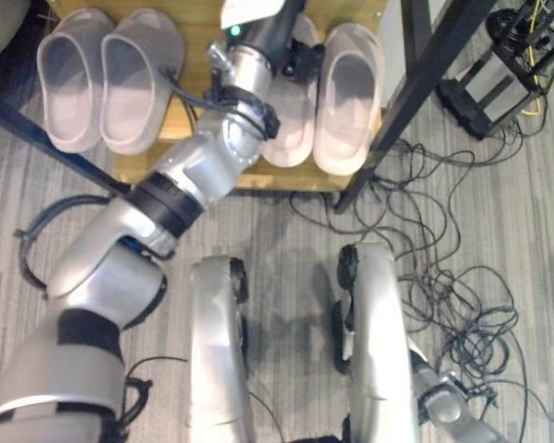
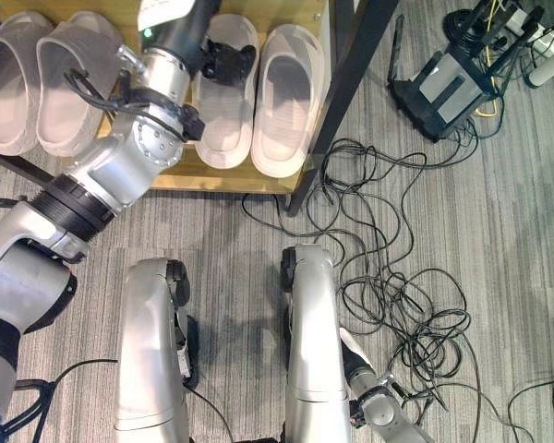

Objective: Arrange the slippers neatly on the shoe rack.

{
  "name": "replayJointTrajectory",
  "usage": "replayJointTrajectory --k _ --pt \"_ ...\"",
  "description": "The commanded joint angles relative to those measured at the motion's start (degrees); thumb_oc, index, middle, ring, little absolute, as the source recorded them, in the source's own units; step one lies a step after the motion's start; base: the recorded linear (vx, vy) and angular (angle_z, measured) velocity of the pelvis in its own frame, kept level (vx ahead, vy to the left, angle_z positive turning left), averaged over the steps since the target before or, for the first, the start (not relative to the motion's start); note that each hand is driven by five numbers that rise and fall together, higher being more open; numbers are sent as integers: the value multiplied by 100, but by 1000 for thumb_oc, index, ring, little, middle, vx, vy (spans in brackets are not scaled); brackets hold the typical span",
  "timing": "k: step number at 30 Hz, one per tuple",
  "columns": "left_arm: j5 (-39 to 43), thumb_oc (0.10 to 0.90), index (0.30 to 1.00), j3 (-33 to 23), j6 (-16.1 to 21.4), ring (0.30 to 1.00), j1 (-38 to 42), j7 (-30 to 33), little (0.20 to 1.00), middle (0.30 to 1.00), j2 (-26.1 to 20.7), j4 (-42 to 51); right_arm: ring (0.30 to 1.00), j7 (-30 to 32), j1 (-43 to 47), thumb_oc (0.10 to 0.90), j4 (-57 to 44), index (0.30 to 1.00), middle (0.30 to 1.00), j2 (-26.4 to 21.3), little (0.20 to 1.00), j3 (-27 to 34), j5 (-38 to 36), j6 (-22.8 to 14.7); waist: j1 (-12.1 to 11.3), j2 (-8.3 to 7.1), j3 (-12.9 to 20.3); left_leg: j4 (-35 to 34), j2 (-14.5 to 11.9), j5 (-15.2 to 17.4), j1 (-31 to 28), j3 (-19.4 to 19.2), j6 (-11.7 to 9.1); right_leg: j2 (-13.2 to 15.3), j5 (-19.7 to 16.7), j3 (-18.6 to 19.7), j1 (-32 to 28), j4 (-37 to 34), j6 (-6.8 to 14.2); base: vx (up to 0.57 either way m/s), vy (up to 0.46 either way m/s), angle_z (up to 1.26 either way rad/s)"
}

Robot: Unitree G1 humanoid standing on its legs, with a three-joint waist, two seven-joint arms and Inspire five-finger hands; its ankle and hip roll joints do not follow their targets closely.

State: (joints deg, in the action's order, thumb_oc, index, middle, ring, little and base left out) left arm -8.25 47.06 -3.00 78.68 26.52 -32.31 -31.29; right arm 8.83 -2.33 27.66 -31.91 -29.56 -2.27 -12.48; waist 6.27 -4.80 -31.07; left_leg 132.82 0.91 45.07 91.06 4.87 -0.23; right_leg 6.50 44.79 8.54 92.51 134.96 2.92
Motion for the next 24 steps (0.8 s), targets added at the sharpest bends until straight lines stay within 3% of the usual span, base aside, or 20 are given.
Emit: replayJointTrajectory --k 1,9,17,22,24 --pt "-267 800 900 -583 70 900 641 184 900 900 -86 146 900 168 -112 800 -659 900 900 -132 900 371 86 -147 -126 73 128 -42 4 50 -111 773 418 -159 -382 570 -259 113 -442 -8 -16 4" --pt "-335 800 900 -678 97 900 489 120 900 900 -95 498 900 164 -98 800 -610 900 900 -96 900 380 91 -101 -184 120 128 -96 22 42 -111 742 416 -146 -360 555 -259 114 -461 -3 -6 4" --pt "-9 800 900 -817 429 900 139 65 900 900 -418 1536 900 62 -179 800 -753 900 900 23 900 630 -296 -127 -298 203 128 -38 79 30 -111 758 384 -141 -400 541 -261 171 -428 -6 1 3" --pt "492 800 900 -1168 907 900 -577 -105 900 900 -959 2566 900 124 -135 800 -727 900 900 109 900 706 -153 -63 -431 314 128 -92 102 -17 -111 776 327 -115 -471 518 -298 78 -415 -12 18 2" --pt "611 800 900 -1857 1219 900 -1876 -160 900 900 -1347 3600 900 254 -59 800 -612 900 900 259 900 828 9 -20 -598 454 128 -139 162 -103 -112 848 327 -58 -533 432 -350 -23 -378 -36 75 2"
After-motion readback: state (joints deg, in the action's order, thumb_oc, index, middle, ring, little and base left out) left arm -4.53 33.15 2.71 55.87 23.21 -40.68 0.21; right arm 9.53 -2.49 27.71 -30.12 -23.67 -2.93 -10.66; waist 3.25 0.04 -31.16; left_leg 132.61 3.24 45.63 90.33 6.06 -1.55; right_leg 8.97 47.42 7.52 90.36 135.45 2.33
